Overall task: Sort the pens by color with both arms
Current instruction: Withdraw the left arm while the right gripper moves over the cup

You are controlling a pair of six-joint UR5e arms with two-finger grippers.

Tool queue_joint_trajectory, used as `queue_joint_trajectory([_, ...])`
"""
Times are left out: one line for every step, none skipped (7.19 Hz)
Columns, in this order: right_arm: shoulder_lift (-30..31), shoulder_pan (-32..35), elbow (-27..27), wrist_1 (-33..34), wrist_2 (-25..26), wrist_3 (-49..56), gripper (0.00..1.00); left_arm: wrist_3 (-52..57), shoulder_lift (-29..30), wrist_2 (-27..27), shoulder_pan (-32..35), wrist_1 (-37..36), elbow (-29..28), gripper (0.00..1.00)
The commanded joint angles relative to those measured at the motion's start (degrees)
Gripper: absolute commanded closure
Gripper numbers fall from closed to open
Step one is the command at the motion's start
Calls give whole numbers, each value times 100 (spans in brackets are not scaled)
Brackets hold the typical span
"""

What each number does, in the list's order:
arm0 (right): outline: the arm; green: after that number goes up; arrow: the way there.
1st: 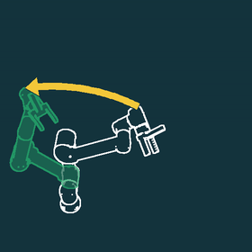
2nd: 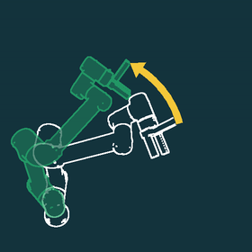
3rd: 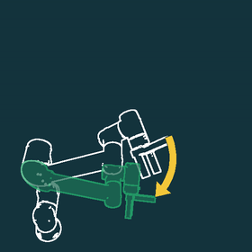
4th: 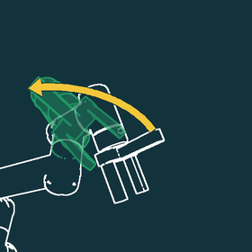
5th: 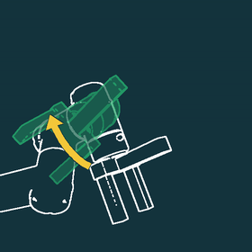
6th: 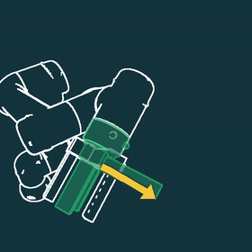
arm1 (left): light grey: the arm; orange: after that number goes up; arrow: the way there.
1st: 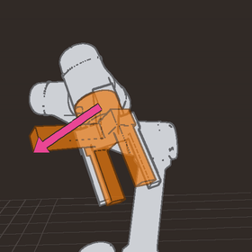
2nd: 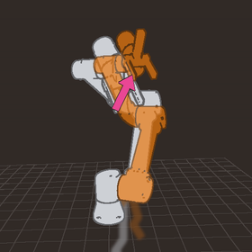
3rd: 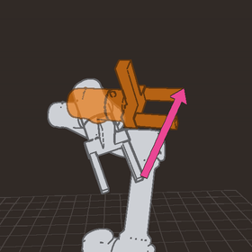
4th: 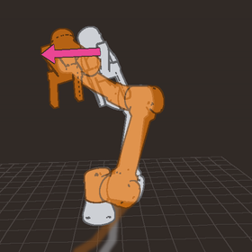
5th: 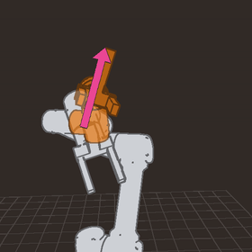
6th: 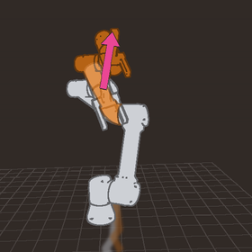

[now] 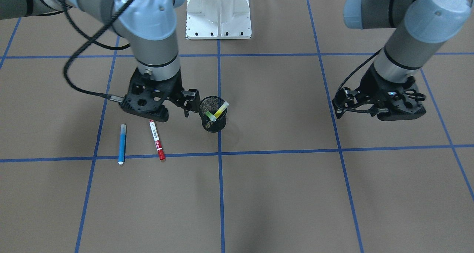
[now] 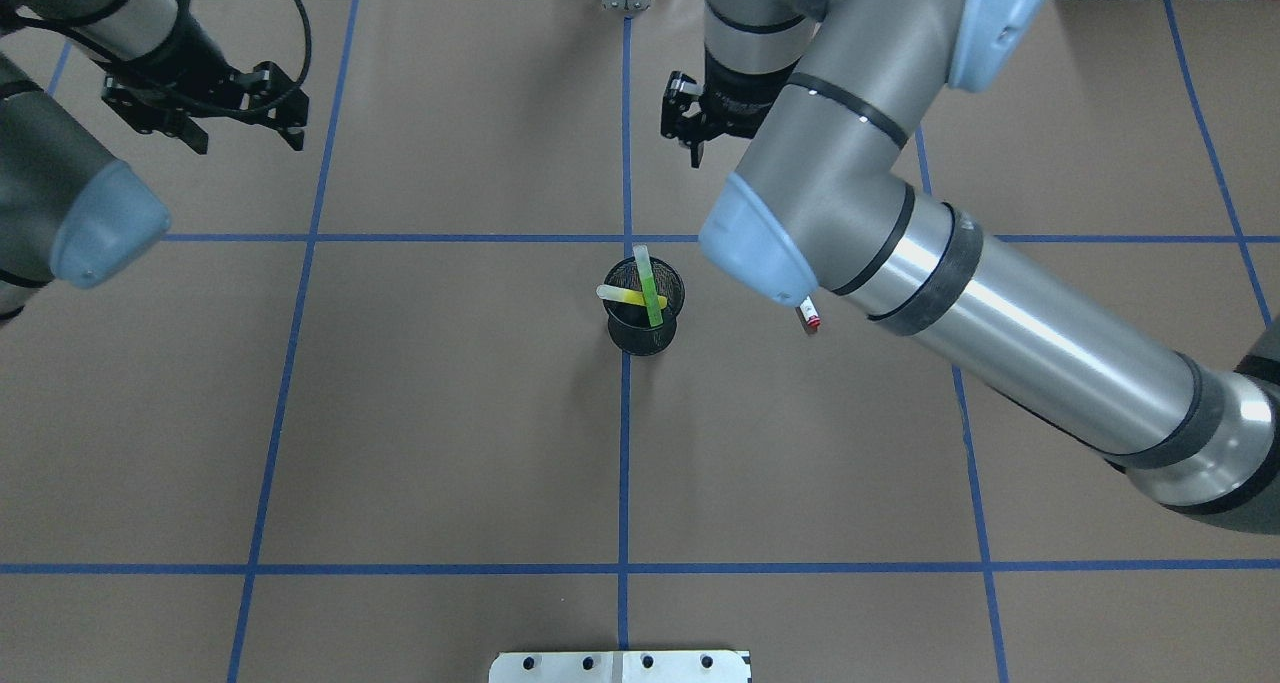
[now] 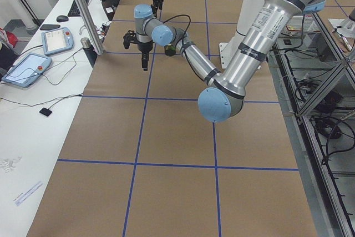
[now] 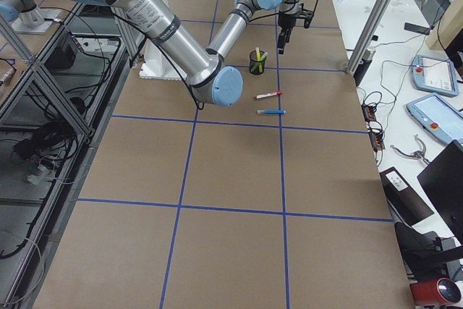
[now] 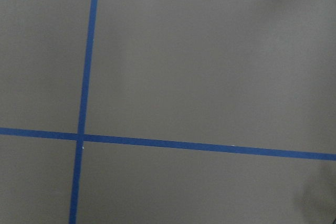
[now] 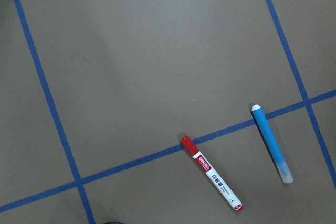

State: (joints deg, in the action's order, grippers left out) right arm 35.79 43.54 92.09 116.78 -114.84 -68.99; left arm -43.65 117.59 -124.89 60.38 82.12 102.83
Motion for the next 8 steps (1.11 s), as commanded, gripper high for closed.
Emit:
queue_joint_trajectory([-333,-353,-599,30,216,78,7,952,-437,-114,465,-3,-104,1])
queue_joint_trajectory([-605,-355,-961,20,208,209,13,1112,-604,-123,510,6,-140,1])
queue_joint_trajectory([-721,-346,-1026,-128,208,314,17,1139,-823,-123,545,84,-131,1])
queue_joint_trajectory([-748,-363,-1288,-738,234,420,19,1253,-965,-123,589,102,-123,1])
queue_joint_trajectory([-661,-459,-1551,-1153,243,430,21,1428,-1070,-123,685,102,-123,1])
queue_joint_trajectory([-643,-573,-1789,-1297,235,421,24,1456,-1167,-123,703,111,-96,1])
queue_joint_trajectory([-626,-626,-1809,-1298,217,438,28,1465,-1177,-123,704,111,-79,1])
queue_joint_trajectory([-617,-627,-1809,-1298,191,560,33,1465,-1273,-123,704,111,-44,1])
